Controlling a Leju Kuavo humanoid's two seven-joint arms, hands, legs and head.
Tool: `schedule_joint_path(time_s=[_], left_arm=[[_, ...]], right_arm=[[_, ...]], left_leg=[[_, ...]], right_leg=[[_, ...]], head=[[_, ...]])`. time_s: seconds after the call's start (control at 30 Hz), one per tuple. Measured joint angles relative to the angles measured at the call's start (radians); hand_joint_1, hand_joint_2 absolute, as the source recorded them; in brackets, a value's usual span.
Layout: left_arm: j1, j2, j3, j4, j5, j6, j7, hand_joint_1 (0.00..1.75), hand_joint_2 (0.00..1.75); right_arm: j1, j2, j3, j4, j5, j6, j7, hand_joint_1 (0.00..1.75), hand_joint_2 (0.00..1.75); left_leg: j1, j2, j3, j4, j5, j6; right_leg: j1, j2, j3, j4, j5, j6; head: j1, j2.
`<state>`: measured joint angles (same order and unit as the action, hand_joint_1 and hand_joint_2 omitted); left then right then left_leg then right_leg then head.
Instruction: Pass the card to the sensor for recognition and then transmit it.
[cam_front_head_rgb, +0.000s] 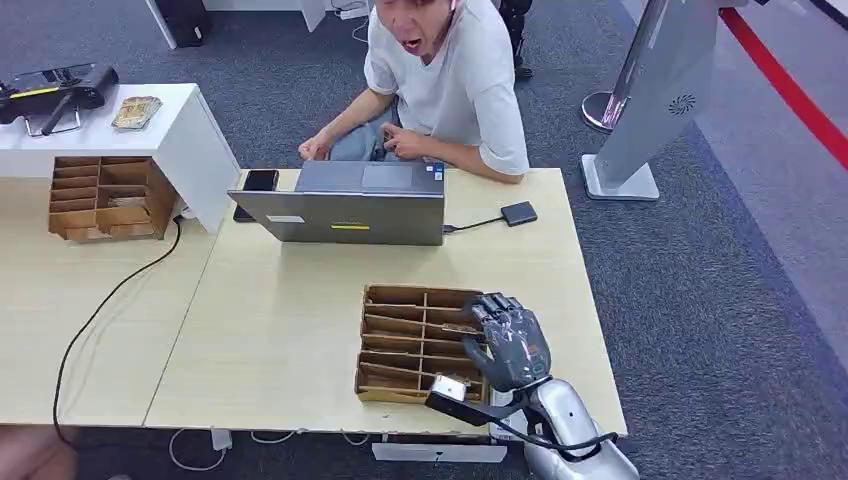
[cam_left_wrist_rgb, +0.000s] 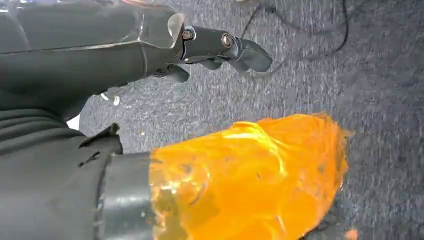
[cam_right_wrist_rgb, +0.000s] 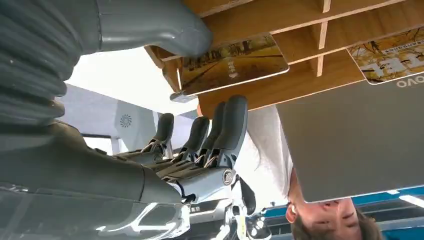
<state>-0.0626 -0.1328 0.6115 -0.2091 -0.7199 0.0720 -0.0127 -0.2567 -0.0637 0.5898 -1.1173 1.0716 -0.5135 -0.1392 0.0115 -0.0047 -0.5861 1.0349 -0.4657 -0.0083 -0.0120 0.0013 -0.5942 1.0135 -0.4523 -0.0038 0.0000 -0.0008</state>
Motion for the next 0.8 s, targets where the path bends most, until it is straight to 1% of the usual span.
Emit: schedule_joint_path(time_s=[0.03,0.07,0.1,0.13,0.2,0.27,0.3,0.33,0.37,0.43,0.5,0.53,0.6,0.67,0.73,0.8], left_arm=[[0.001,0.003,0.002,0.0,0.002,-0.025,0.008,0.0,0.0],[0.006,0.006,0.005,0.0,0.003,-0.06,0.021,0.0,0.0],[0.009,0.015,0.014,0.0,0.005,-0.107,0.037,0.0,0.0],[0.014,0.018,0.019,0.0,0.007,-0.14,0.05,0.0,0.0],[0.023,0.028,0.027,0.0,0.011,-0.181,0.062,0.0,0.0],[0.031,0.039,0.038,0.0,0.015,-0.243,0.081,0.0,0.0],[0.036,0.046,0.043,0.0,0.018,-0.274,0.087,0.0,0.0],[0.042,0.053,0.047,0.0,0.019,-0.301,0.091,0.0,0.0],[0.049,0.06,0.05,0.0,0.019,-0.321,0.094,0.0,0.0],[0.06,0.071,0.056,0.0,0.019,-0.343,0.094,0.0,0.0],[0.067,0.079,0.061,0.0,0.019,-0.35,0.094,0.0,0.0],[0.069,0.082,0.063,0.0,0.019,-0.351,0.094,0.0,0.0],[0.072,0.086,0.065,0.0,0.019,-0.353,0.094,0.0,0.0],[0.073,0.089,0.068,0.0,0.017,-0.354,0.094,0.0,0.0],[0.074,0.09,0.07,0.0,0.015,-0.355,0.094,0.0,0.0],[0.075,0.092,0.071,0.0,0.013,-0.355,0.094,0.0,0.0]], right_arm=[[0.0,0.0,-0.001,0.001,0.002,0.0,-0.003,0.89,1.75],[0.0,0.0,-0.004,0.004,0.004,-0.001,-0.01,1.05,1.75],[0.001,0.0,-0.009,0.008,0.005,-0.003,-0.017,1.26,1.75],[0.0,0.0,-0.012,0.013,0.005,-0.006,-0.024,1.34,1.75],[0.0,0.0,-0.019,0.022,0.002,-0.009,-0.033,1.38,1.75],[-0.001,0.0,-0.024,0.032,-0.005,-0.015,-0.046,1.4,1.75],[-0.003,0.0,-0.024,0.037,-0.008,-0.021,-0.053,1.43,1.75],[-0.005,0.0,-0.024,0.042,-0.013,-0.024,-0.059,1.41,1.75],[-0.006,0.0,-0.025,0.047,-0.016,-0.029,-0.063,1.47,1.75],[-0.008,0.0,-0.027,0.056,-0.021,-0.035,-0.071,1.54,1.75],[-0.009,0.0,-0.027,0.063,-0.024,-0.04,-0.074,1.61,1.75],[-0.01,0.0,-0.027,0.066,-0.025,-0.042,-0.076,1.59,1.75],[-0.011,0.0,-0.028,0.069,-0.027,-0.044,-0.077,1.64,1.75],[-0.011,0.0,-0.028,0.073,-0.032,-0.046,-0.077,1.62,1.75],[-0.011,0.0,-0.029,0.075,-0.034,-0.05,-0.079,1.64,1.75],[-0.011,0.0,-0.031,0.077,-0.035,-0.057,-0.08,1.69,1.75]], left_leg=[[0.0,0.0,0.0,0.0,0.0,0.0],[0.0,0.0,0.0,0.0,0.0,0.0],[0.0,0.0,0.0,0.0,0.0,0.0],[0.0,0.0,0.0,0.0,0.0,0.0],[0.0,0.0,0.0,0.0,0.0,0.0],[0.0,0.0,0.0,0.0,0.0,0.0],[0.0,0.0,0.0,0.0,0.0,0.0],[0.0,0.0,0.0,0.0,0.0,0.0],[0.0,0.0,0.0,0.0,0.0,0.0],[0.0,0.0,0.0,0.0,0.0,0.0],[0.0,0.0,0.0,0.0,0.0,0.0],[0.0,0.0,0.0,0.0,0.0,0.0],[0.0,0.0,0.0,0.0,0.0,0.0],[0.0,0.0,0.0,0.0,0.0,0.0],[0.0,0.0,0.0,0.0,0.0,0.0],[0.0,0.0,0.0,0.0,0.0,0.0]], right_leg=[[0.0,0.0,0.0,0.0,0.0,0.0],[0.0,0.0,0.0,0.0,0.0,0.0],[0.0,0.0,0.0,0.0,0.0,0.0],[0.0,0.0,0.0,0.0,0.0,0.0],[0.0,0.0,0.0,0.0,0.0,0.0],[0.0,0.0,0.0,0.0,0.0,0.0],[0.0,0.0,0.0,0.0,0.0,0.0],[0.0,0.0,0.0,0.0,0.0,0.0],[0.0,0.0,0.0,0.0,0.0,0.0],[0.0,0.0,0.0,0.0,0.0,0.0],[0.0,0.0,0.0,0.0,0.0,0.0],[0.0,0.0,0.0,0.0,0.0,0.0],[0.0,0.0,0.0,0.0,0.0,0.0],[0.0,0.0,0.0,0.0,0.0,0.0],[0.0,0.0,0.0,0.0,0.0,0.0],[0.0,0.0,0.0,0.0,0.0,0.0]], head=[[0.0,0.0],[0.0,0.0],[0.0,0.0],[0.0,0.0],[0.0,0.0],[0.0,0.0],[0.0,0.0],[0.0,0.0],[0.0,0.0],[0.0,0.0],[0.0,0.0],[0.0,0.0],[0.0,0.0],[0.0,0.0],[0.0,0.0],[0.0,0.0]])
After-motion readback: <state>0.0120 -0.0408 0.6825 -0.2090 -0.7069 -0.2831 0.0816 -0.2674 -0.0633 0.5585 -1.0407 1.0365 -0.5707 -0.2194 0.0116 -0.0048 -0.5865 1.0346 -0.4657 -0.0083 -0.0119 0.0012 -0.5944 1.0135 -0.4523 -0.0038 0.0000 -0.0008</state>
